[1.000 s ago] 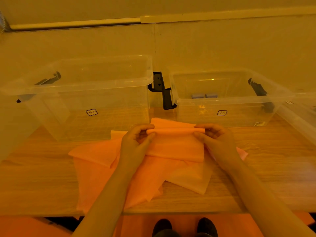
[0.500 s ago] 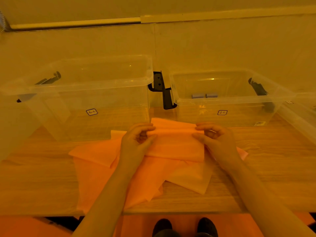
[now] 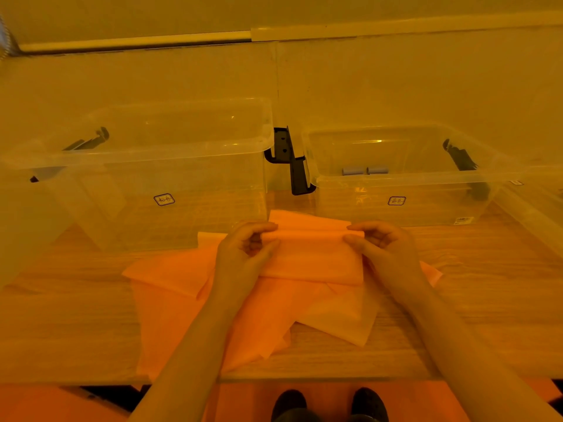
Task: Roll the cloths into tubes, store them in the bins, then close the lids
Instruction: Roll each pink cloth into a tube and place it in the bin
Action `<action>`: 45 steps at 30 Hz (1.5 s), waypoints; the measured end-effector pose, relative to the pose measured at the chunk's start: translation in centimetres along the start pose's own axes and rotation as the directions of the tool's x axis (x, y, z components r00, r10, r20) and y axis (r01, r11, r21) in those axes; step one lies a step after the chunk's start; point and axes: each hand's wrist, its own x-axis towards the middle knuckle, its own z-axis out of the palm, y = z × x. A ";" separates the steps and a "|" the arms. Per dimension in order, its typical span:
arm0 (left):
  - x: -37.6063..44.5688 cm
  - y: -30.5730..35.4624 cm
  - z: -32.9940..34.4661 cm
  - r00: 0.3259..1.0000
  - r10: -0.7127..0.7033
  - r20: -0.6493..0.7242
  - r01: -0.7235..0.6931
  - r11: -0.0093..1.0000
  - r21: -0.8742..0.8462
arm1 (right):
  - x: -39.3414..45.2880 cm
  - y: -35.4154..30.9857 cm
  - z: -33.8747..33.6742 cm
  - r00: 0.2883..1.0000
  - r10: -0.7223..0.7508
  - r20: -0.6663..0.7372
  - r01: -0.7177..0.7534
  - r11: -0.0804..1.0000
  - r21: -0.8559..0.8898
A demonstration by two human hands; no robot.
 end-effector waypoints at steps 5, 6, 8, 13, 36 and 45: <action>0.0 -0.1 0.1 0.999 -0.046 -0.030 0.046 0.999 0.023 | -0.1 -0.2 -0.1 0.999 0.028 0.028 -0.030 0.998 0.057; 0.0 0.0 0.1 0.998 -0.045 -0.035 0.046 0.999 0.029 | -0.2 -0.2 -0.1 0.999 0.033 0.032 -0.035 0.998 0.061; 0.0 0.0 0.2 0.998 -0.047 -0.048 0.049 0.999 0.024 | -0.2 -0.2 -0.1 0.999 0.037 0.028 -0.039 0.997 0.068; 0.0 0.2 0.1 0.994 -0.080 -0.073 0.076 0.996 -0.056 | -0.2 -0.3 0.0 1.000 0.012 0.007 -0.012 1.000 0.020; 0.0 -0.4 0.2 0.998 -0.056 -0.040 0.058 0.998 0.032 | 0.1 0.2 -0.2 1.000 -0.016 -0.023 0.016 1.000 -0.021; 0.0 -0.3 0.1 1.000 0.008 -0.018 -0.010 0.997 -0.074 | -0.1 -0.3 0.0 0.999 -0.038 -0.027 0.038 0.999 -0.024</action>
